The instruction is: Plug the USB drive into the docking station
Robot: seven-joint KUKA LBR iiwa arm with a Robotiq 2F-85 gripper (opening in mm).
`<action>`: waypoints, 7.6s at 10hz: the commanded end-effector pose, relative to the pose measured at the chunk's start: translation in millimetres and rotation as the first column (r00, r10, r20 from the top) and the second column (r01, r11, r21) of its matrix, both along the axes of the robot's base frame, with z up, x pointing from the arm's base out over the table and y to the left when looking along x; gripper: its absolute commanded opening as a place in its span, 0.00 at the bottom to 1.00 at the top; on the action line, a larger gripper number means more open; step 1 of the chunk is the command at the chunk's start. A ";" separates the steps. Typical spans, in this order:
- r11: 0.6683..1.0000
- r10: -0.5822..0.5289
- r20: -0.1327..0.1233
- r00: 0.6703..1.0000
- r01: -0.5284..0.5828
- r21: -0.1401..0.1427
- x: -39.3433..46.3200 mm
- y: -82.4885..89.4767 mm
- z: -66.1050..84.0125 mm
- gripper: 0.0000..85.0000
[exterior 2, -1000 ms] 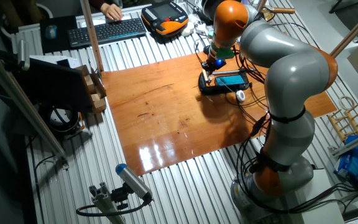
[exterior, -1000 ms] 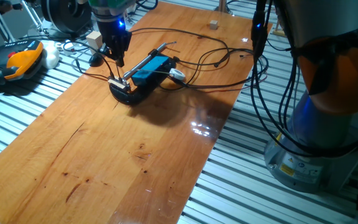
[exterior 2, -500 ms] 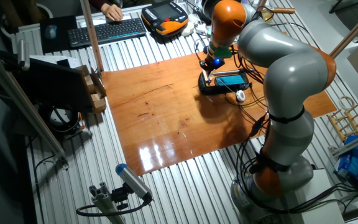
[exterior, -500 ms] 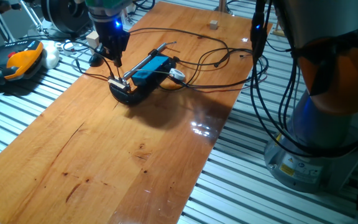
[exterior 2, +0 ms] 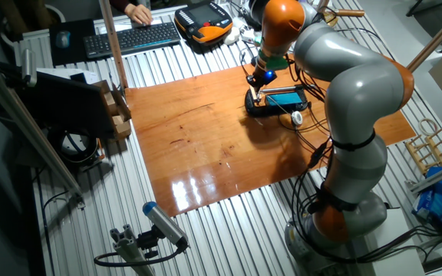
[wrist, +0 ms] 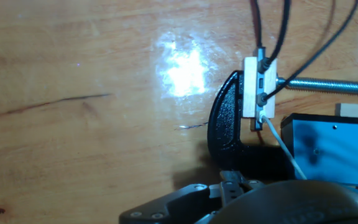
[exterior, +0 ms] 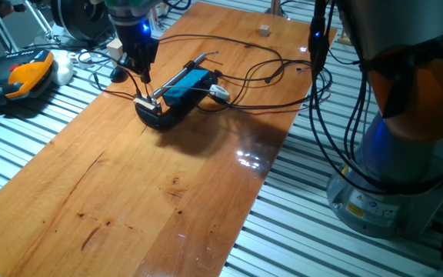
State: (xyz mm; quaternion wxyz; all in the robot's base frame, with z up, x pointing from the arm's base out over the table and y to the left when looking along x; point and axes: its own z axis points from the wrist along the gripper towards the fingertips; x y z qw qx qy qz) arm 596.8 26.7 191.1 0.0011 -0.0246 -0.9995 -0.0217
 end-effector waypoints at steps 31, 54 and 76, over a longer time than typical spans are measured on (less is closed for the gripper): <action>1.000 -0.026 0.030 0.999 0.027 -0.007 -7.0 5.9 -0.2 0.00; 1.000 -0.023 0.039 0.999 0.024 -0.015 -7.4 7.9 -2.4 0.00; 1.000 -0.027 0.038 0.999 0.027 0.008 -3.9 6.2 -1.5 0.00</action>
